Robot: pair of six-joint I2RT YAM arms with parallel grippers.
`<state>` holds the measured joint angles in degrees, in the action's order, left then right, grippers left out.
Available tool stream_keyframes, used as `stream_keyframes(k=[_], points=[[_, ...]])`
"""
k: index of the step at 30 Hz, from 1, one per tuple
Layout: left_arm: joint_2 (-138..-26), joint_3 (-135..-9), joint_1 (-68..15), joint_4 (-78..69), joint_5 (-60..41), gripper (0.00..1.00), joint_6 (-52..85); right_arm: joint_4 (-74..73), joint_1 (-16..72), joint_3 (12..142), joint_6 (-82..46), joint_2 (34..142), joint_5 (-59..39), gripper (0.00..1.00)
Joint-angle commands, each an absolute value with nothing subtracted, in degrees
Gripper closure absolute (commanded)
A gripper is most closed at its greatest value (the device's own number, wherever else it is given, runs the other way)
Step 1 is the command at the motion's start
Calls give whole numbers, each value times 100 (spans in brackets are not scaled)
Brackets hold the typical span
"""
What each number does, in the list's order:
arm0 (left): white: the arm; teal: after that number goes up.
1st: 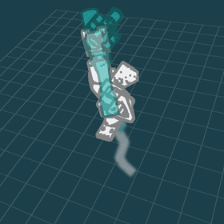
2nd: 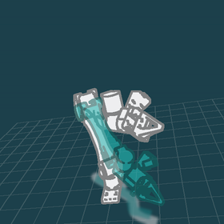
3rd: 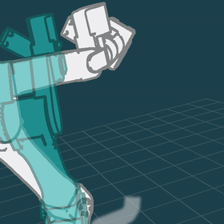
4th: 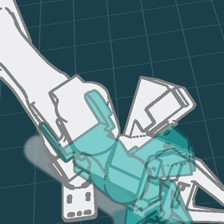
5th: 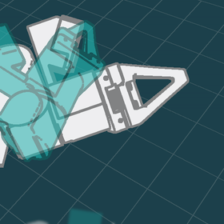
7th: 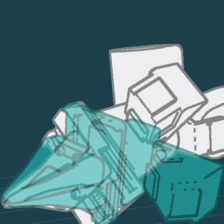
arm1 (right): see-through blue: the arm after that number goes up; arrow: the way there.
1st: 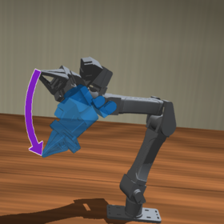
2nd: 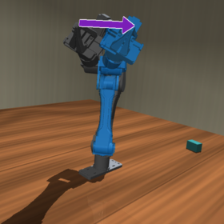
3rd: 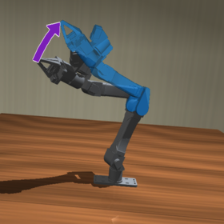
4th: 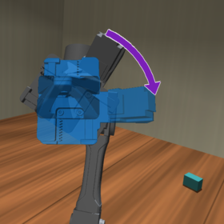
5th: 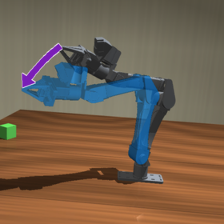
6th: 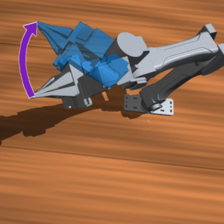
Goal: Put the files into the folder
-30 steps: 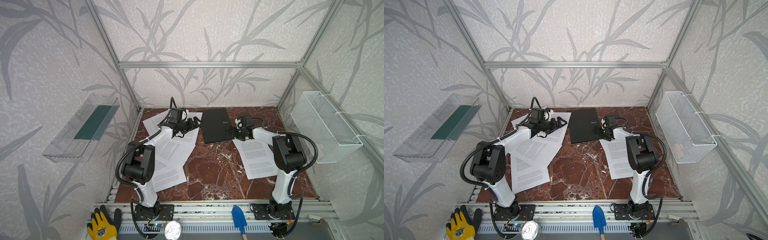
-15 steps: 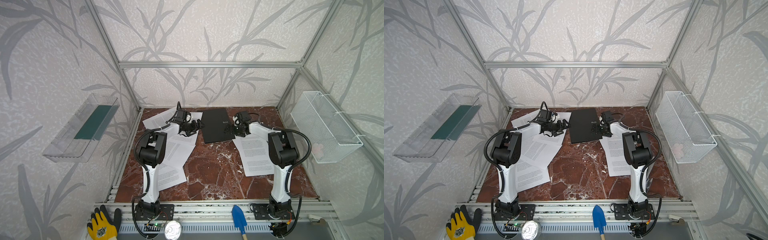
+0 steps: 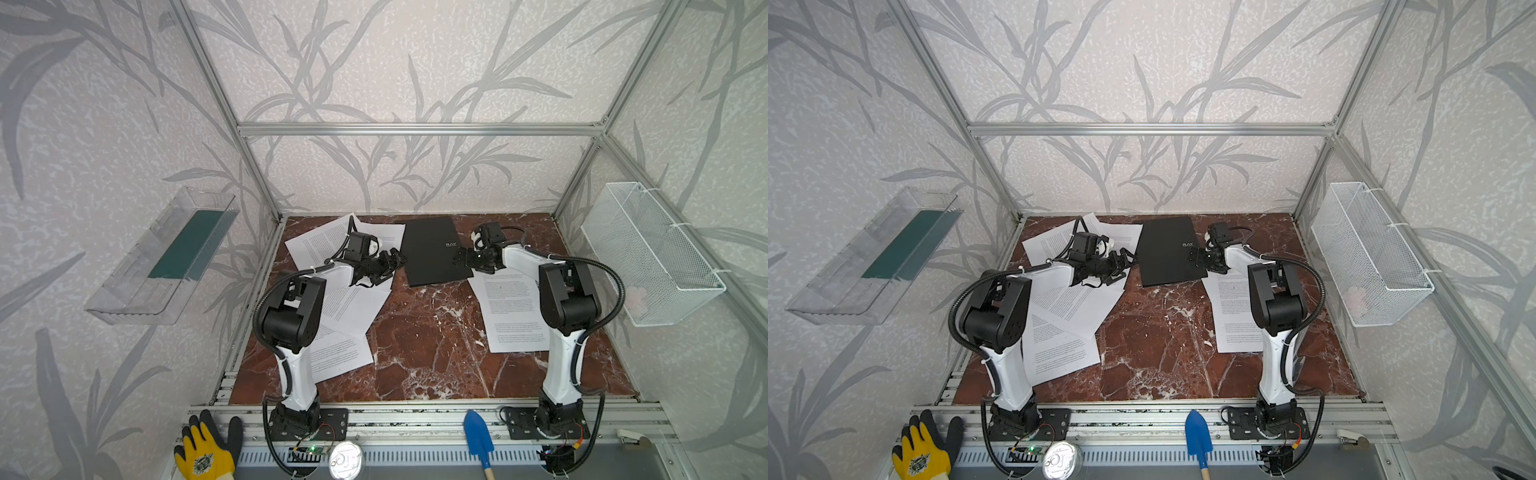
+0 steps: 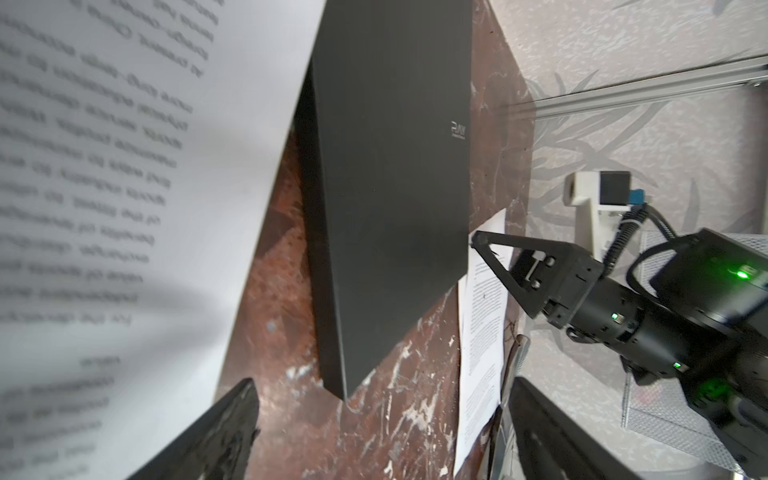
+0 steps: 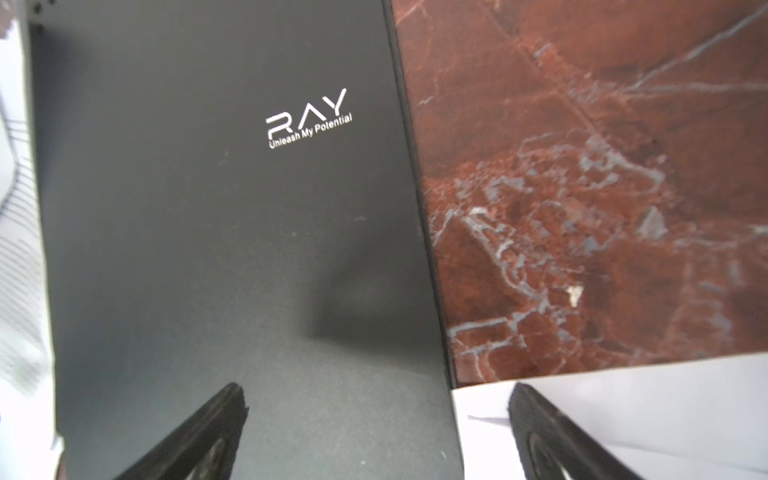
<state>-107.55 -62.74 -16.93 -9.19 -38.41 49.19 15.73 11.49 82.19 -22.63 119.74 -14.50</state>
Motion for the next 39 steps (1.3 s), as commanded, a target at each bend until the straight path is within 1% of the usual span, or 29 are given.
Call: stream_keyframes(k=[1,5,9,12,16,24,34,39], points=[[-10281,-5582,-1993,-2541,-3464,6,6031,1598,1055,7960,-2537,11931,-2004,1],[-10340,-4961,-2451,-3722,-3191,8,6767,1526,1055,7938,-2558,11962,-2145,1],[-10680,-4846,-2982,-4491,-2950,9,7224,1516,1052,7916,-2577,11980,-2211,1],[-10985,-5053,-3175,-4586,-2879,11,7291,1485,1046,7858,-2577,11936,-2231,1],[-11438,-5110,-3196,-5100,-2754,14,7646,1436,1013,7785,-2606,11901,-2310,1],[-11918,-5048,-3234,-5809,-2409,16,7900,1279,932,7675,-2707,11883,-2496,1],[-12514,-4957,-3272,-7093,-1708,18,7965,1165,888,7599,-2772,11885,-2627,1],[-12662,-4980,-3333,-7430,-1262,19,7915,1134,888,7594,-2794,11927,-2724,1]])
